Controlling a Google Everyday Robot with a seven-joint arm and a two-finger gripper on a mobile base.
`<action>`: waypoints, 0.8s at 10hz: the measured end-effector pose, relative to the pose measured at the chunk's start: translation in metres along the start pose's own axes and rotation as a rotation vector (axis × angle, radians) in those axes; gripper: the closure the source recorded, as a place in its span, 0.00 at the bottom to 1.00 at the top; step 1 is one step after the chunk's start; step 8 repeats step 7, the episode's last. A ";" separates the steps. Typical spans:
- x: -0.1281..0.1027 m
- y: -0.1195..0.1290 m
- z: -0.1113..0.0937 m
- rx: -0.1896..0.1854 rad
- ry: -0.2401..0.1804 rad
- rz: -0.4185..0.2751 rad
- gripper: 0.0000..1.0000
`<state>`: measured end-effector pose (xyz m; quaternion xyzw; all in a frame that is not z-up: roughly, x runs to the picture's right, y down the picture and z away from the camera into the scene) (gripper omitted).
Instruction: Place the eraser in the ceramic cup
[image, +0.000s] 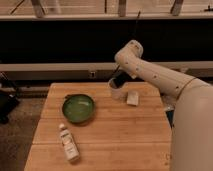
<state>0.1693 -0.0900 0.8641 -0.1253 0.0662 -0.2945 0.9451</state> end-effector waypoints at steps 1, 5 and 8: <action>-0.003 0.000 -0.001 0.004 -0.010 -0.002 0.20; -0.005 0.000 -0.003 0.025 -0.050 -0.004 0.25; -0.005 0.000 0.005 0.010 -0.008 -0.010 0.40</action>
